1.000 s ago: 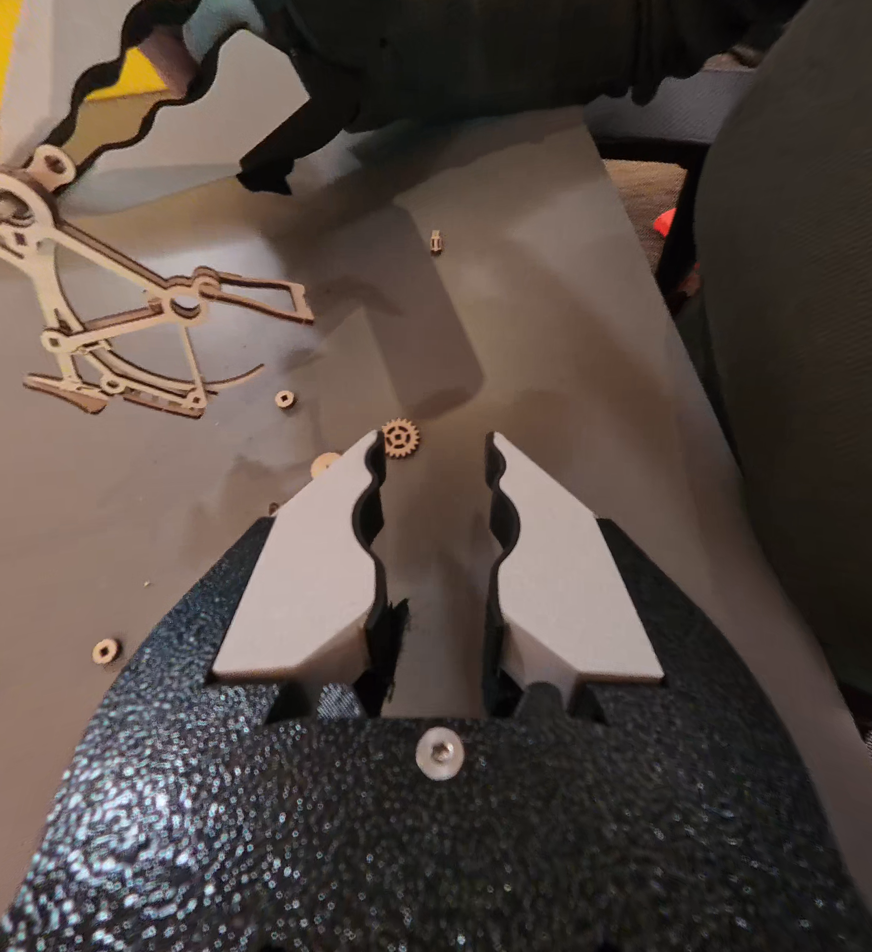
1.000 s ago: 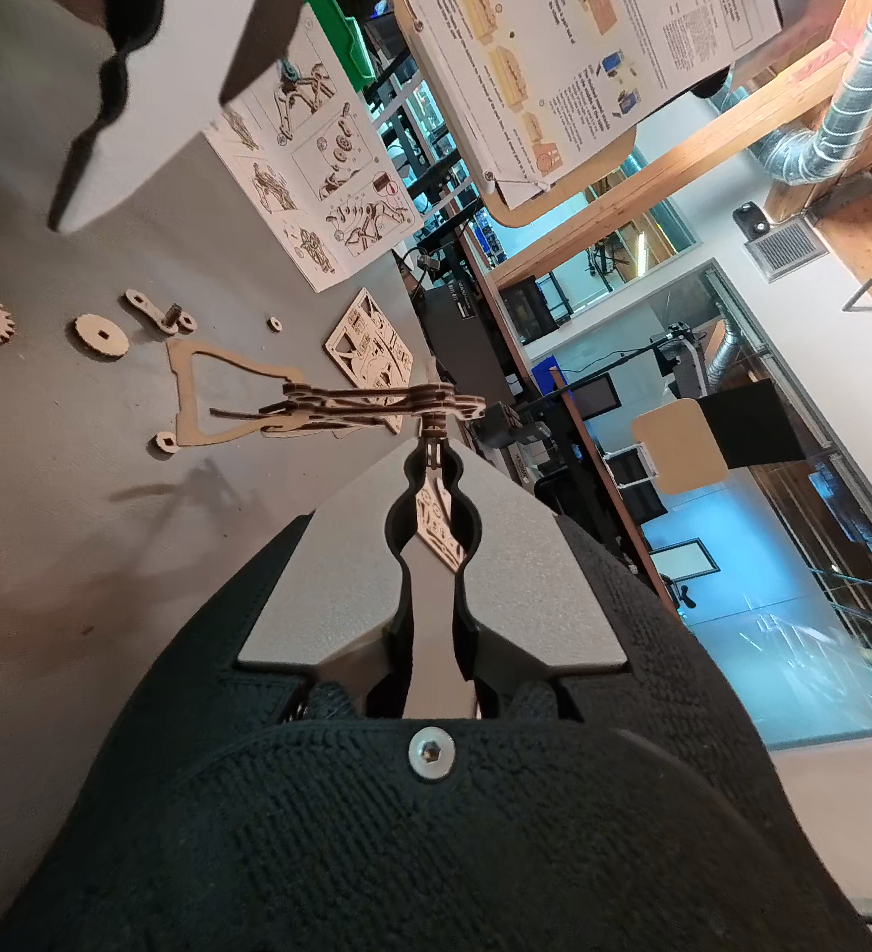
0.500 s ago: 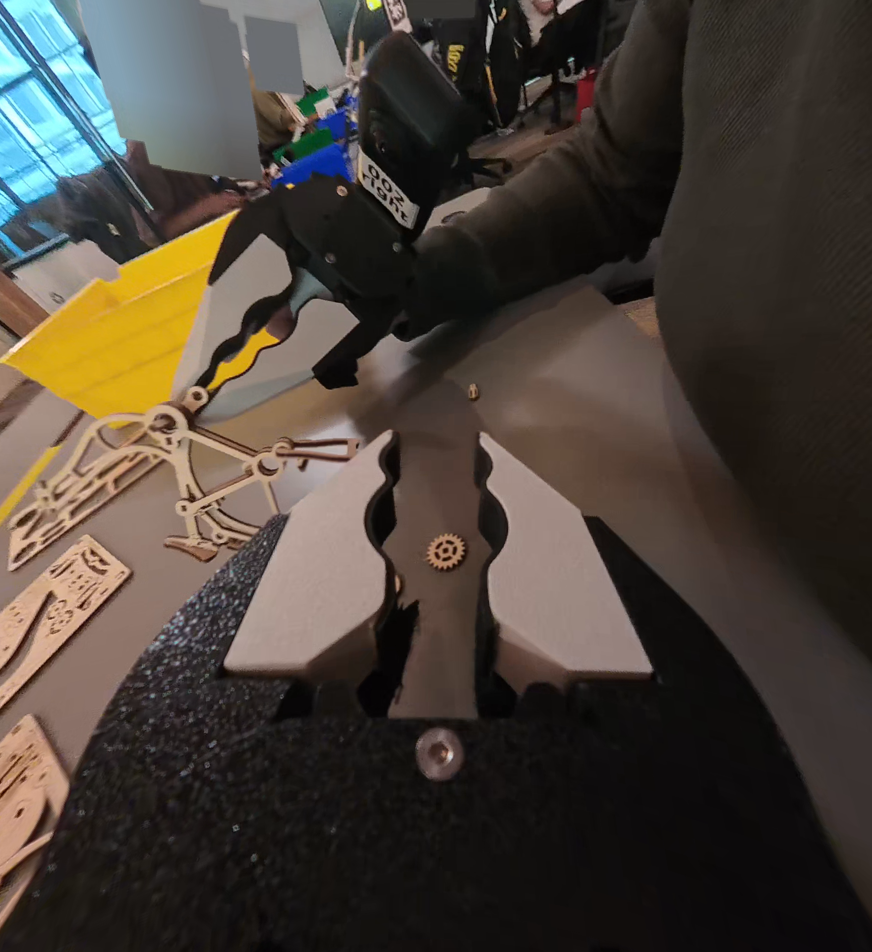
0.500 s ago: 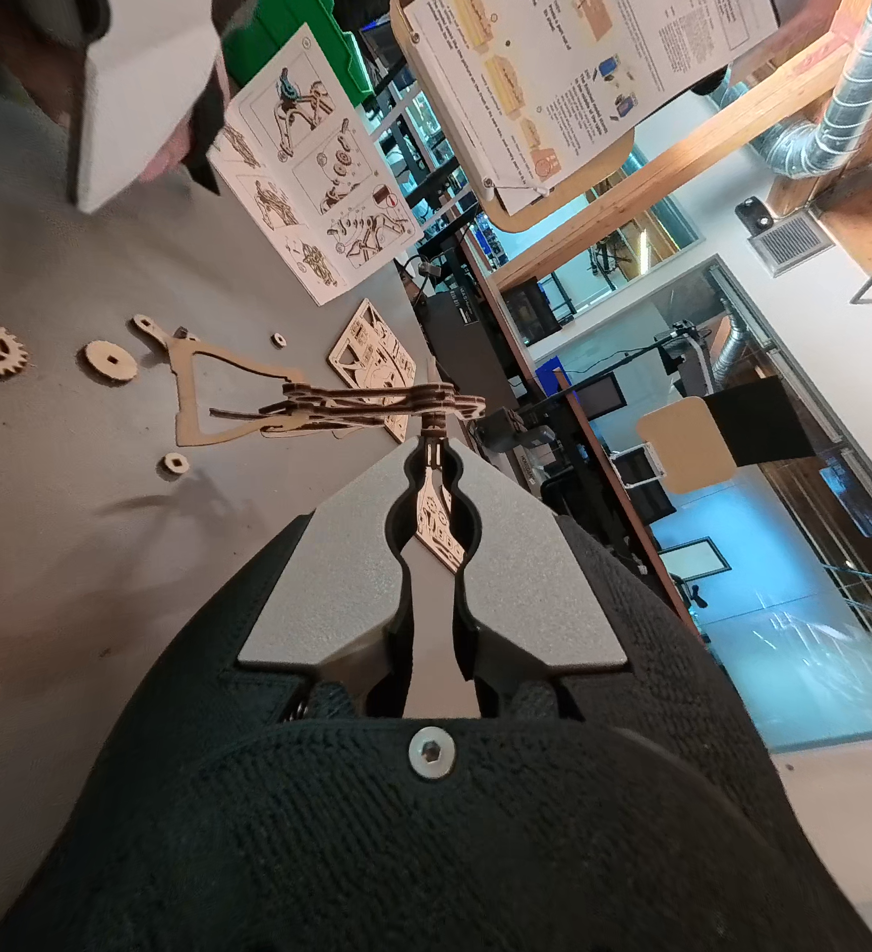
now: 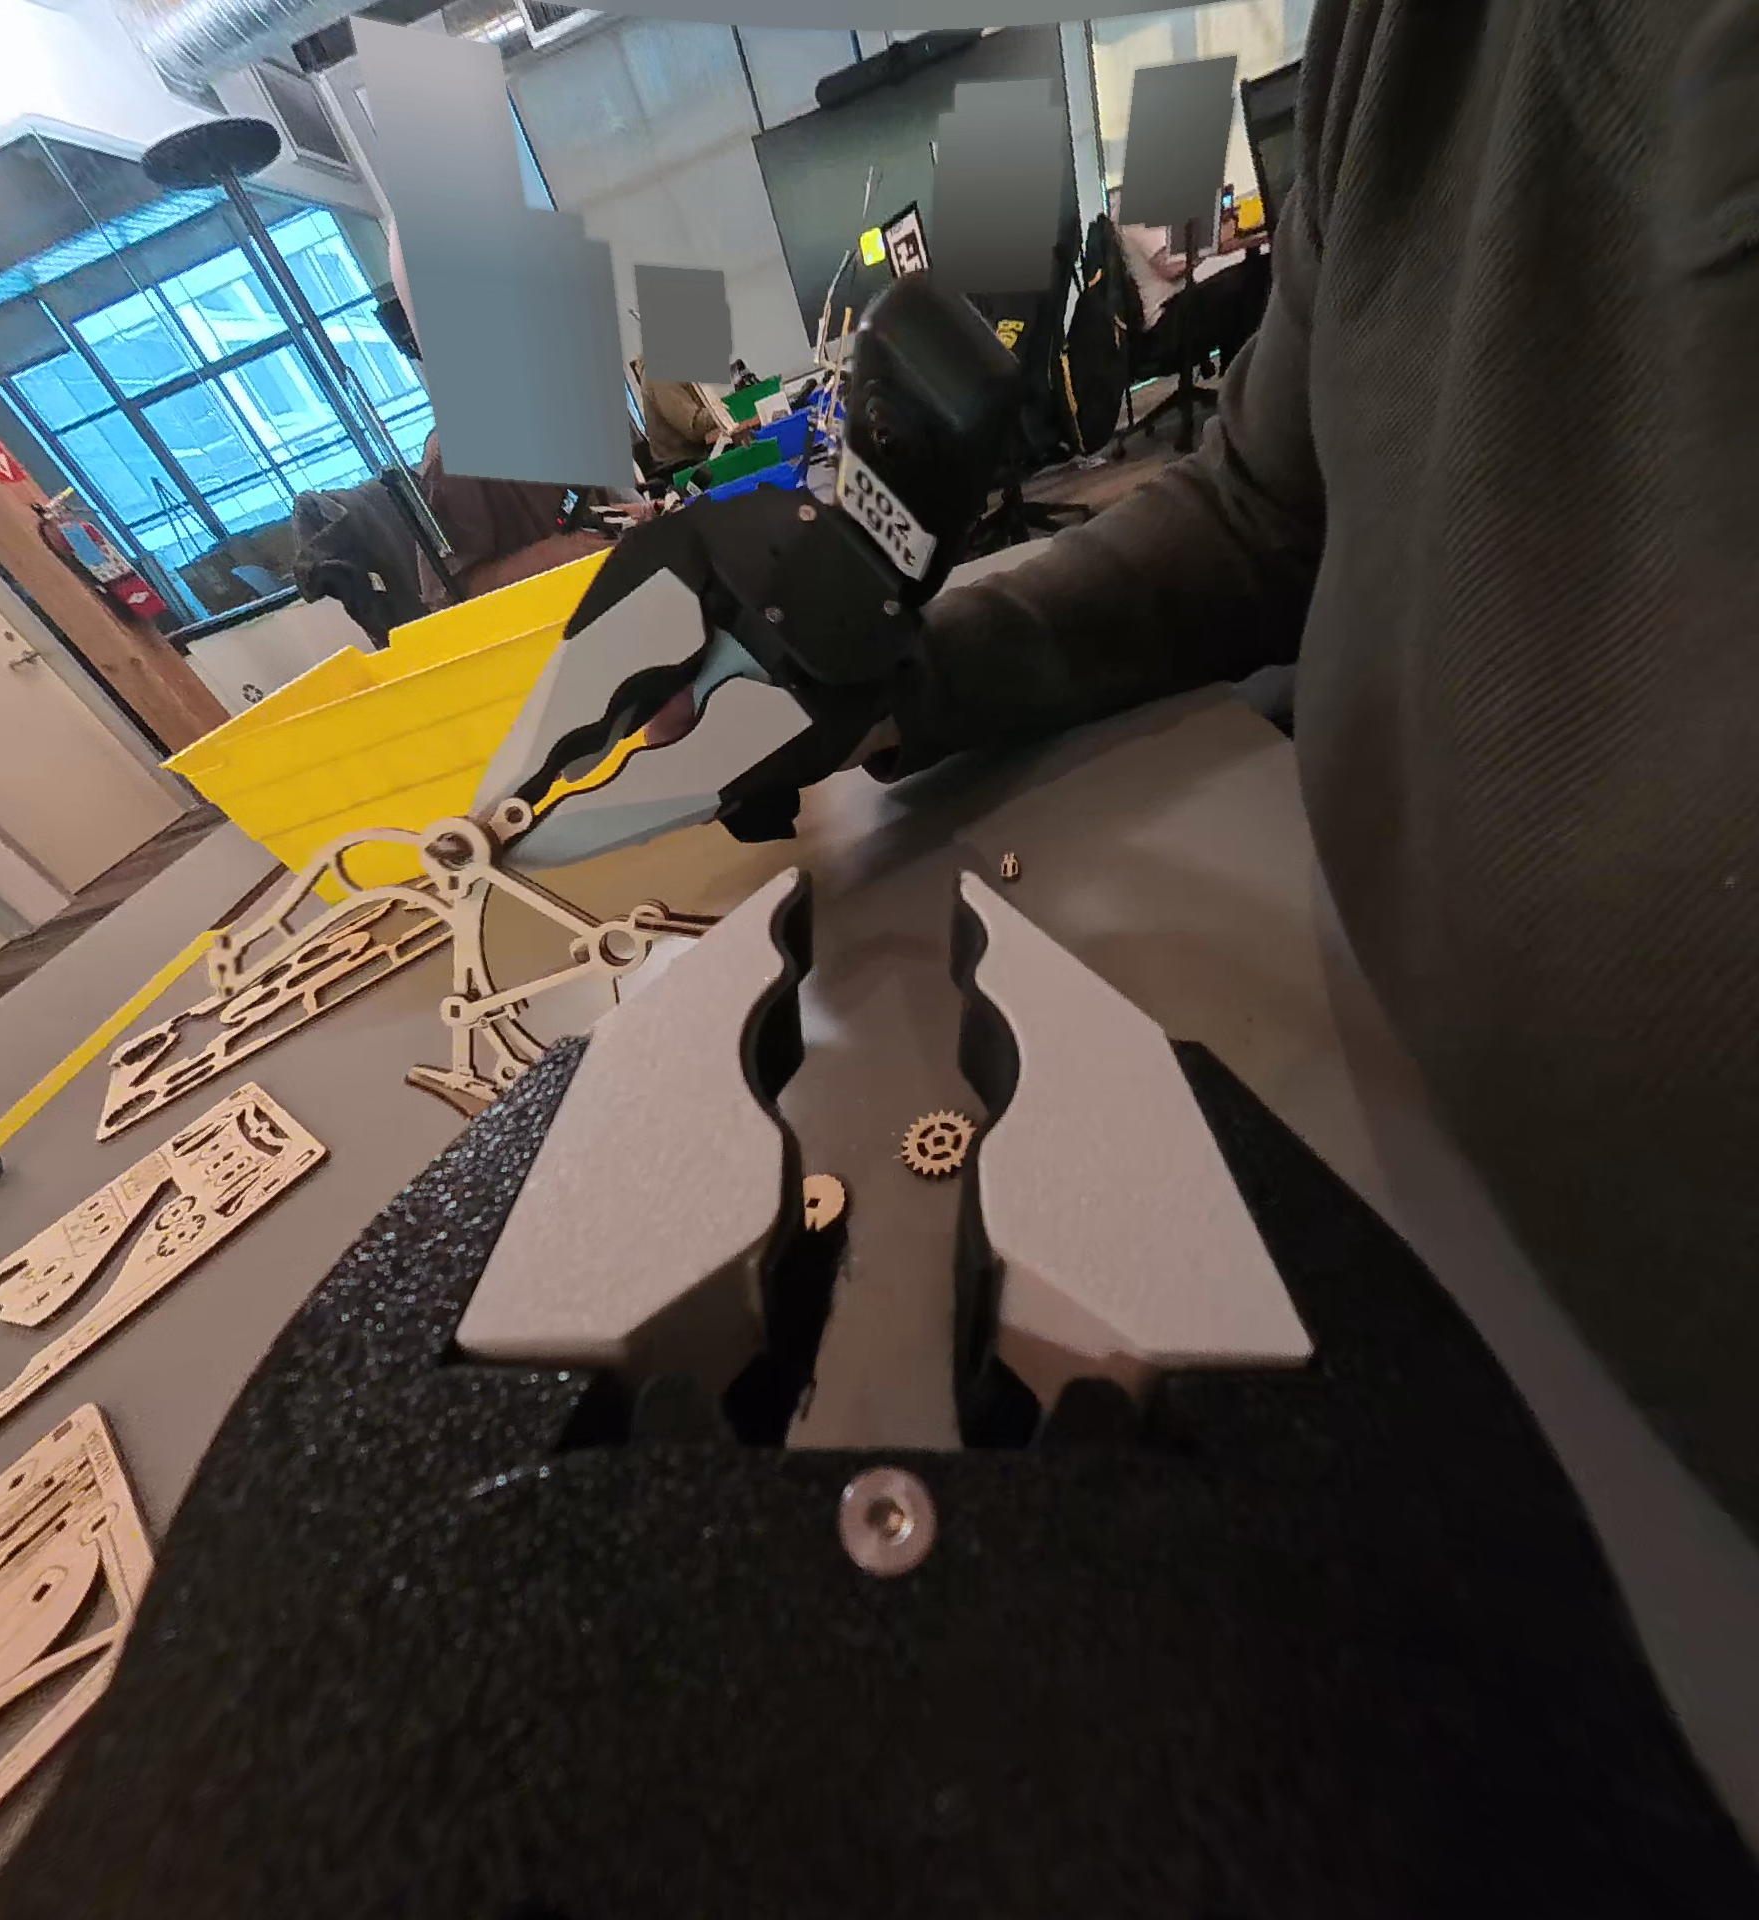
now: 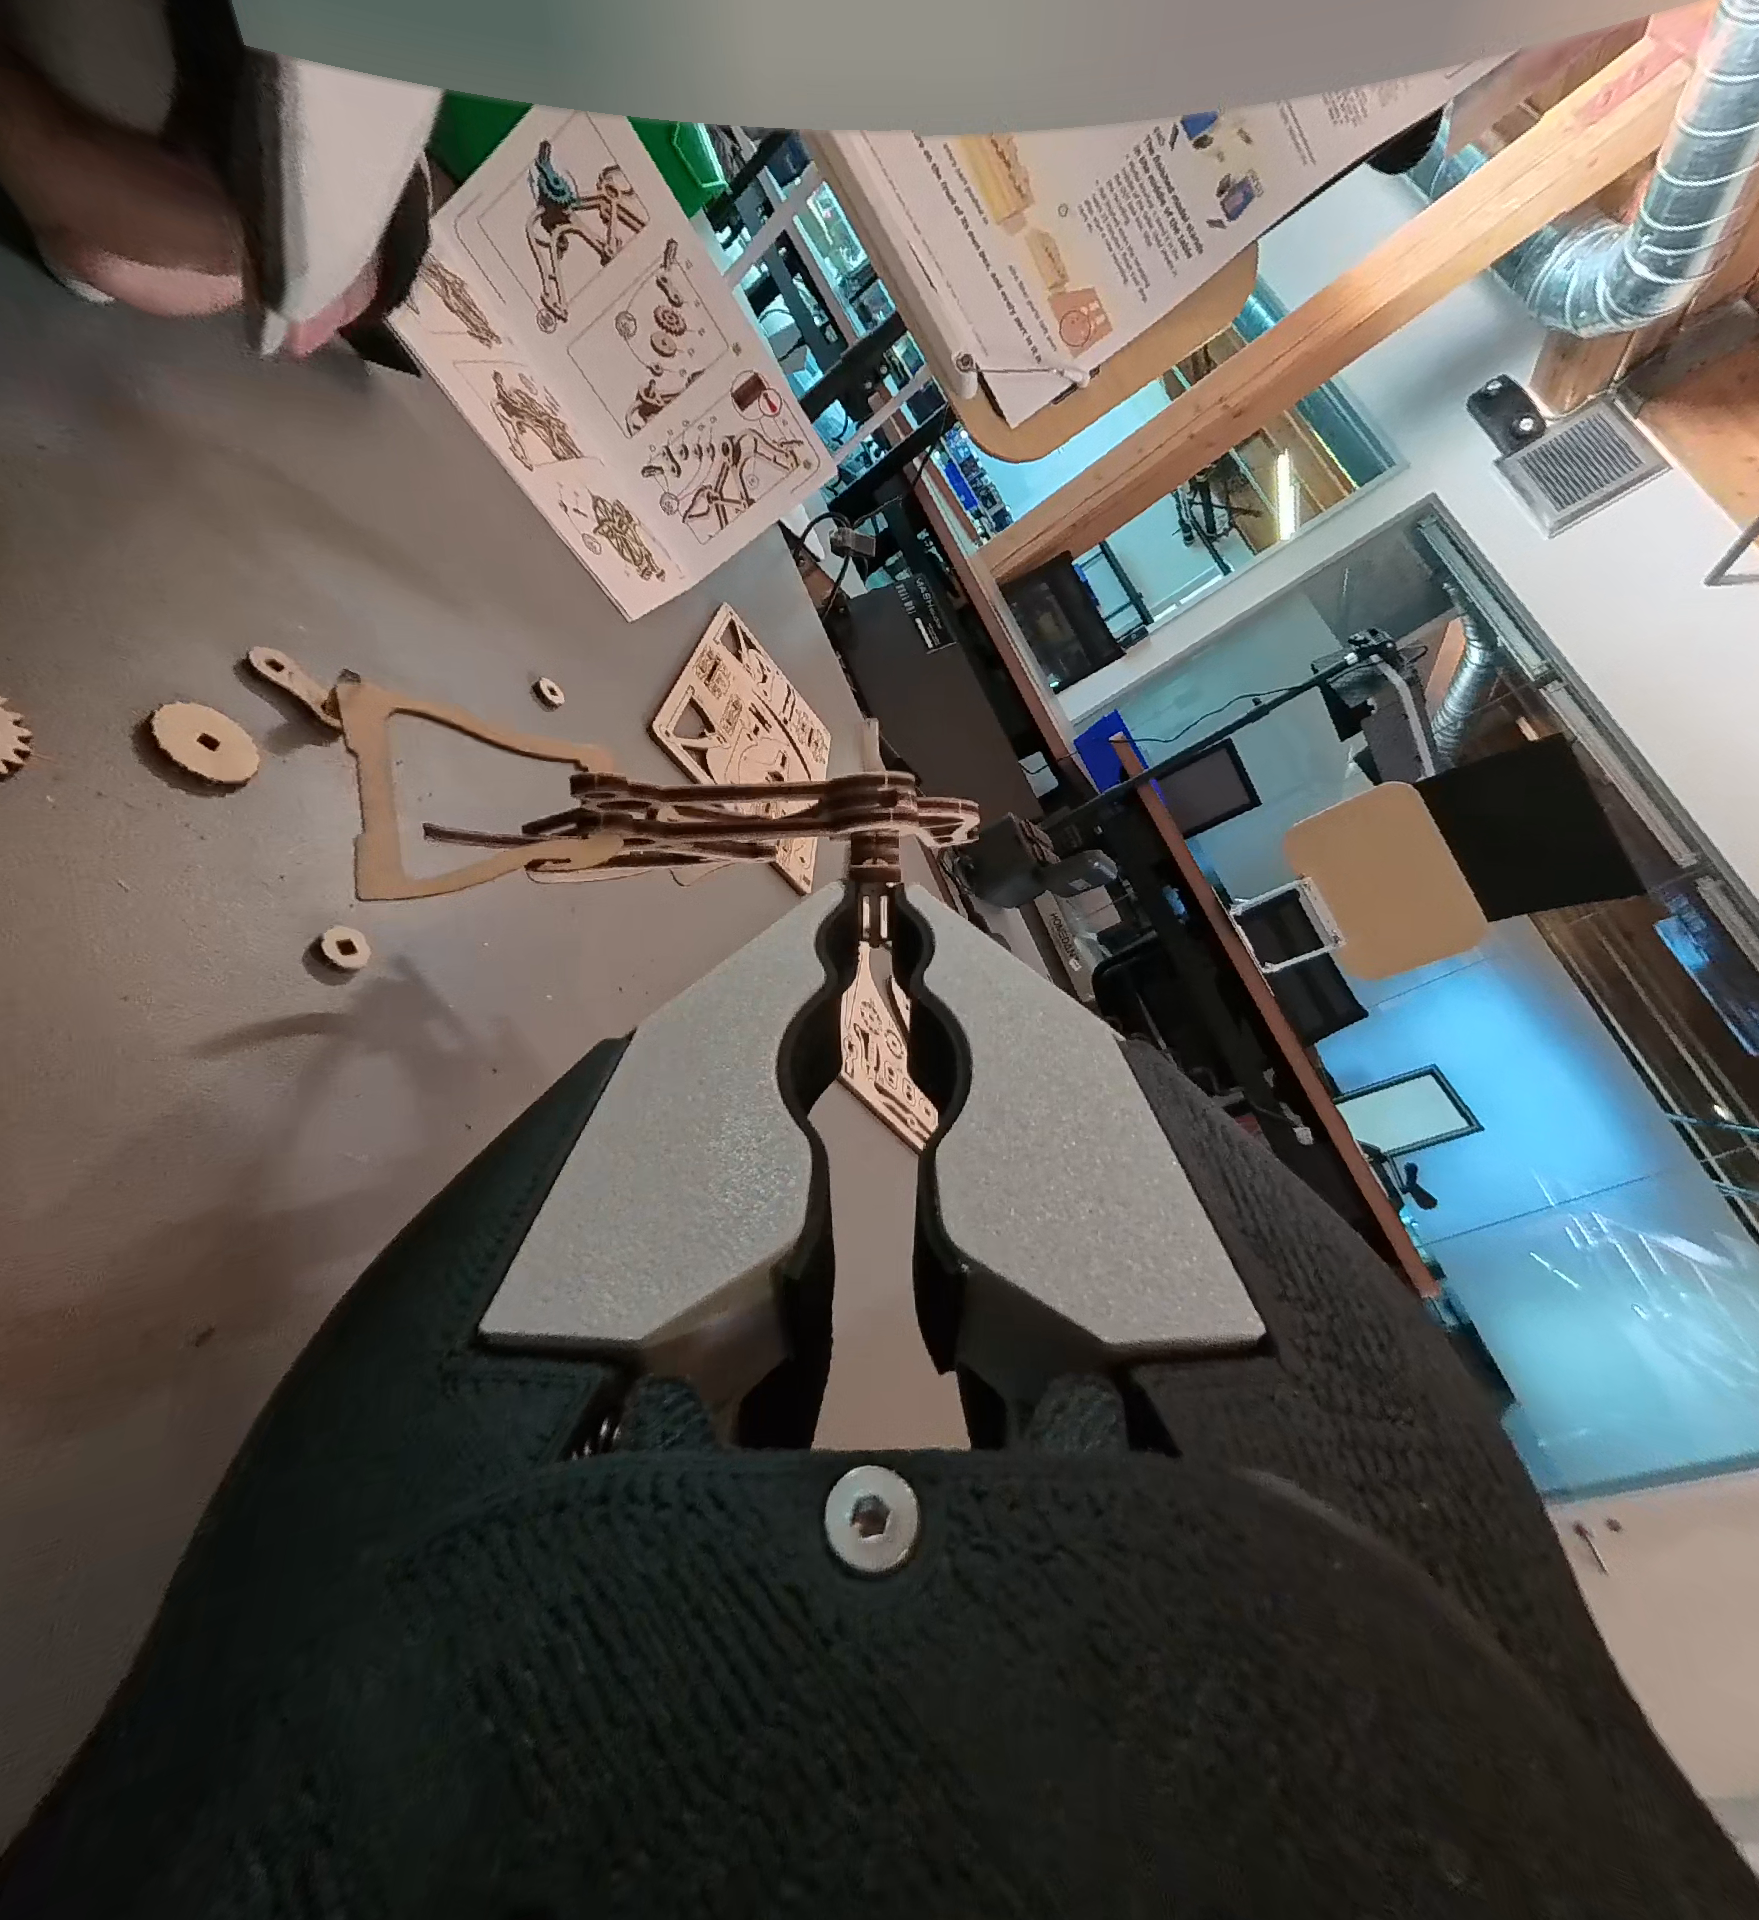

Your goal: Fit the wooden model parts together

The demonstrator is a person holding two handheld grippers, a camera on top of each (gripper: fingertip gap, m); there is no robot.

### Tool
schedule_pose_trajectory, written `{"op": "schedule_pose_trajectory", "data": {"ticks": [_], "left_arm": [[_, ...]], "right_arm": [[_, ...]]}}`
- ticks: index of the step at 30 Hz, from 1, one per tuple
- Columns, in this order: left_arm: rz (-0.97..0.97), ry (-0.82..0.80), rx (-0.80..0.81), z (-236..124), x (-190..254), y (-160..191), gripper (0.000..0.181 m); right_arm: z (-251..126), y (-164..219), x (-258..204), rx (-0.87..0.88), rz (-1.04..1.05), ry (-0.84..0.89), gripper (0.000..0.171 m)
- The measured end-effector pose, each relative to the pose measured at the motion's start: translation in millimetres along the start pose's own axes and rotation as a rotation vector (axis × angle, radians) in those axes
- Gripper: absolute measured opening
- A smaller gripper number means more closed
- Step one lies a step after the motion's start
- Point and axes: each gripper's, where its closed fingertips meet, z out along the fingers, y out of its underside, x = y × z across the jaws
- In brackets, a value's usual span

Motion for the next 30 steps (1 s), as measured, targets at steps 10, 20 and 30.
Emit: {"op": "schedule_pose_trajectory", "data": {"ticks": [10,20,30], "left_arm": [[-0.049,-0.020,0.026,-3,-7,-3,0.021],[-0.068,-0.031,0.022,-3,-10,-2,0.018],[-0.089,-0.068,0.039,-5,-18,-4,0.017]], "right_arm": [[0,1,2,0.005,0.015,0.010,0.004],[0,-1,2,0.008,0.008,0.012,0.003],[0,-2,1,0.010,-0.009,0.012,0.003]]}}
